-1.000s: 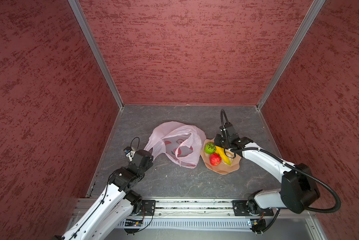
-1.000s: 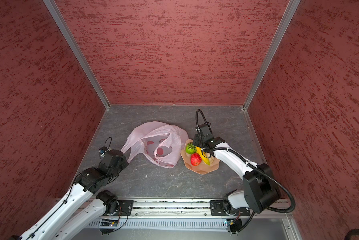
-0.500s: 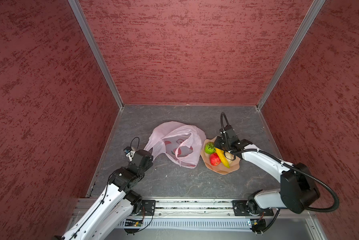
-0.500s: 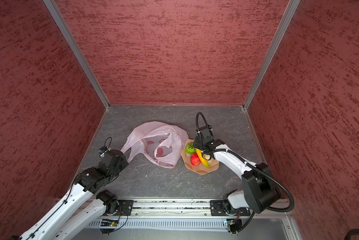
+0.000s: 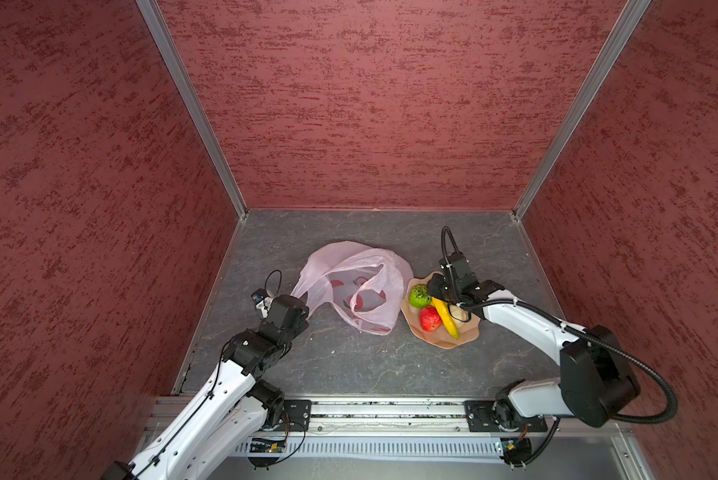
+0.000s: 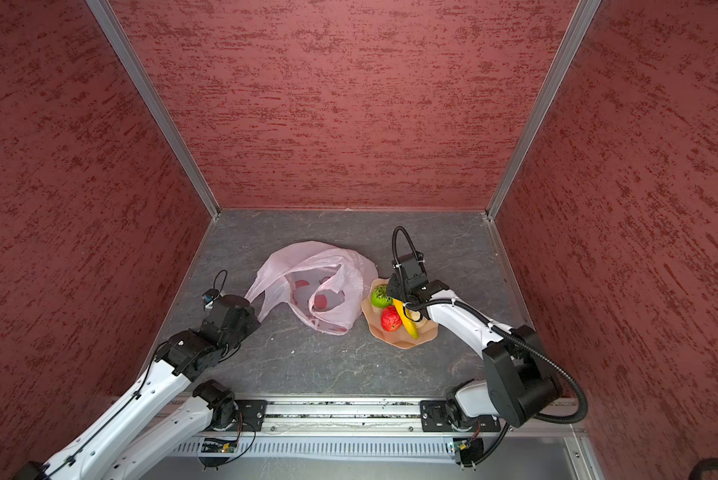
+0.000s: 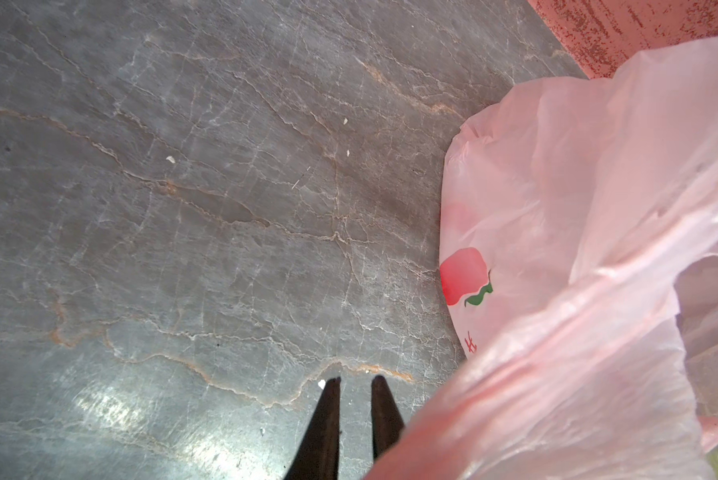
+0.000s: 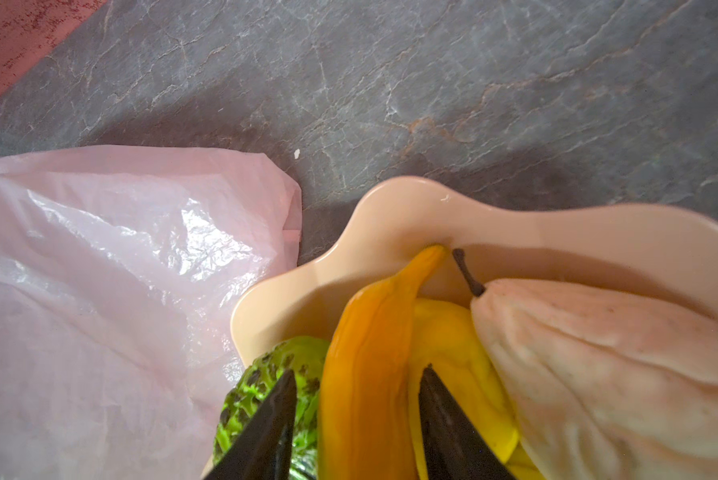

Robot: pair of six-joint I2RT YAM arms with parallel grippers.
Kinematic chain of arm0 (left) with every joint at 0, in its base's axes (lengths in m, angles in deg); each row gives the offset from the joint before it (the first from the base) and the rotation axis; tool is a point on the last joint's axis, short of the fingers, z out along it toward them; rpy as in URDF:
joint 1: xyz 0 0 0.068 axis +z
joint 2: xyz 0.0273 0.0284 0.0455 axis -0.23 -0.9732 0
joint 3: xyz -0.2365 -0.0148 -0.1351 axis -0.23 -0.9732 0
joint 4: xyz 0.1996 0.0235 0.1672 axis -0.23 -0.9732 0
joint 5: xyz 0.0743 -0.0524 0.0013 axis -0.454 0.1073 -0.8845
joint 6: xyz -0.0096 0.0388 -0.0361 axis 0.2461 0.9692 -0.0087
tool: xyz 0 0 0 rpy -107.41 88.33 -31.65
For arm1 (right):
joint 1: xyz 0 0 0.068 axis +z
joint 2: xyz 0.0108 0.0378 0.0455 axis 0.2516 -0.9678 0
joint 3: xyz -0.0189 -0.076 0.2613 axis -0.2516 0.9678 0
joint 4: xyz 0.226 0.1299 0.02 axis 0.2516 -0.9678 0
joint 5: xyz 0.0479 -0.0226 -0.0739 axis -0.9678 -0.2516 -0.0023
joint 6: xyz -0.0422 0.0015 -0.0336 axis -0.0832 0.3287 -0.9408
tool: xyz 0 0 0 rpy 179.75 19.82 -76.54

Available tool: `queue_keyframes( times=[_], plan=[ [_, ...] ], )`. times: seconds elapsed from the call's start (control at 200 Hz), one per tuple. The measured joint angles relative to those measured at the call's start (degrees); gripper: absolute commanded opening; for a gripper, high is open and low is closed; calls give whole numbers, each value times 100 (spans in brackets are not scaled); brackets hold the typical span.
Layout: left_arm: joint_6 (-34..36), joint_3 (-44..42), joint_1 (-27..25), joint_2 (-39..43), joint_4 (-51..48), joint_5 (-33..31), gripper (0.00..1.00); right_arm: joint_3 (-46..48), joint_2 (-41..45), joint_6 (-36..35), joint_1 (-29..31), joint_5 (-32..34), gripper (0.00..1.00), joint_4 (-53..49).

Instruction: Take the fake fruits out of the plastic bag

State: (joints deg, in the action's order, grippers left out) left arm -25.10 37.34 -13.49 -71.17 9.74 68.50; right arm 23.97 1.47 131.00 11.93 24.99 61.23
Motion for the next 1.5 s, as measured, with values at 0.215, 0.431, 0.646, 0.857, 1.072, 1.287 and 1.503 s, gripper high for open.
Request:
queue_keyframes(
  times=[0.215,0.431,0.646,0.857,1.072,1.287,1.503],
  plan=[
    [149,44,142,-125,146,92,17,20,2,11,0,0,65,33],
    [350,140,396,-289,393,160,17,48,7,11,0,2,73,42],
    [586,221,702,-612,741,337,18,48,153,9,0,35,77,26],
    [811,413,1012,-1067,1207,498,17,35,562,-44,0,168,79,-107],
    [964,599,1318,-1698,1867,621,16,-59,938,-160,0,385,81,-358],
    [1137,1093,1882,-2522,2505,767,15,-79,1067,-278,2,518,82,-455],
    [1156,1939,2564,-3484,3053,1005,14,-173,1064,-422,0,581,84,-566]
  ],
)
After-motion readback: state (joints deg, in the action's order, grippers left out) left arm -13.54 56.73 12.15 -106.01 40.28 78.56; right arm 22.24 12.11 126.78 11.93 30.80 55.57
